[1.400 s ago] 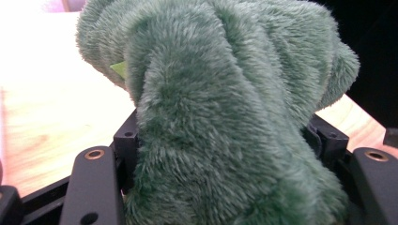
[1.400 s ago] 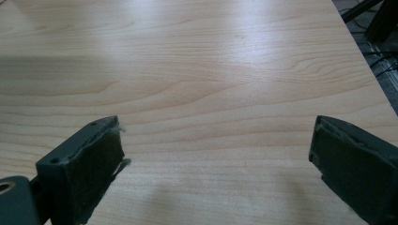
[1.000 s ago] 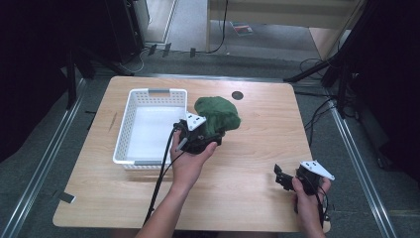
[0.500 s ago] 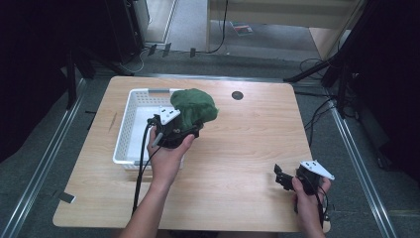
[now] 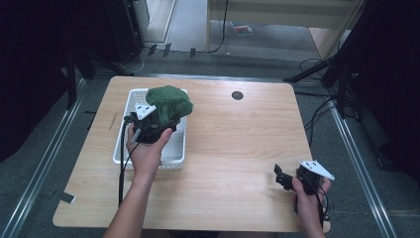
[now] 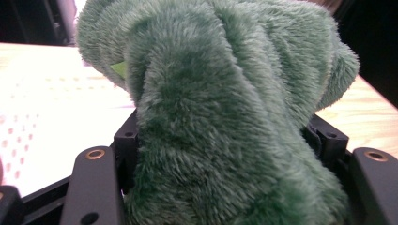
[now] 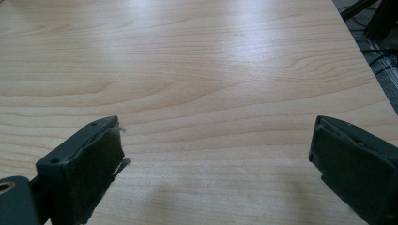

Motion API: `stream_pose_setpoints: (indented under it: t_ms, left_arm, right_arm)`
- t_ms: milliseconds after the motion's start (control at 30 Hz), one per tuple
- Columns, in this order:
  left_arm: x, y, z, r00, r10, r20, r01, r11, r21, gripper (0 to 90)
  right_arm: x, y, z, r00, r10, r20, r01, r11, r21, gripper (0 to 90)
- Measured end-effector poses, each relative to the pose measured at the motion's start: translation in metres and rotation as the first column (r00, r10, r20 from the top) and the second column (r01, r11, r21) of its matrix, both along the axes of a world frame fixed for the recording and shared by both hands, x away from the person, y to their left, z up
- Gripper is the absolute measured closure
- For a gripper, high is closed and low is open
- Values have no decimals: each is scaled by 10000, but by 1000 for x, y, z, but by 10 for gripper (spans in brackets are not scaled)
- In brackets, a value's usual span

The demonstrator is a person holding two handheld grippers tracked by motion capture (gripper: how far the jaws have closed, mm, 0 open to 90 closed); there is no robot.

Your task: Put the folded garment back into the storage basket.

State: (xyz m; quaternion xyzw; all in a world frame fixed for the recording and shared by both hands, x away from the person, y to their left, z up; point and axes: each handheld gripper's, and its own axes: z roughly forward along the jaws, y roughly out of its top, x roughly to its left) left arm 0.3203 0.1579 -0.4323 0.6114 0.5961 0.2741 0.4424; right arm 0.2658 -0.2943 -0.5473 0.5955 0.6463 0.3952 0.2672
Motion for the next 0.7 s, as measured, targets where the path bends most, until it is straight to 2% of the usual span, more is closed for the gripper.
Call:
stream_pose_setpoints:
  t_ms: [33,233,500,533,567,600,633,700]
  left_arm:
    - [3,4,-4,9999,143,-68,-144,9999,-91,344]
    - [13,14,-13,9984,455,-333,-456,9990,-34,344]
    - [35,28,-31,9911,874,-1007,-874,9962,43,344]
    - [41,30,-35,9852,979,-1410,-973,9952,108,343]
    - [41,30,-35,9852,979,-1410,-973,9952,108,343]
    - [46,31,-38,9740,1040,-2014,-1019,9946,204,343]
    - [46,31,-38,9740,1040,-2014,-1019,9946,204,343]
    - [50,31,-41,9643,1085,-2417,-1059,9941,237,343]
  right_arm:
    - [0,0,0,10000,2,-1,-2,10000,28,34]
    - [0,0,0,10000,8,18,-8,10000,-19,34]
    - [0,0,0,10000,5,20,-5,10000,21,34]
    - [0,0,0,10000,-2,2,2,10000,44,34]
    - [0,0,0,10000,-2,2,2,10000,44,34]
    - [0,0,0,10000,5,8,-5,10000,49,34]
    - [0,0,0,10000,5,8,-5,10000,49,34]
    - [0,0,0,10000,8,12,-8,10000,36,34]
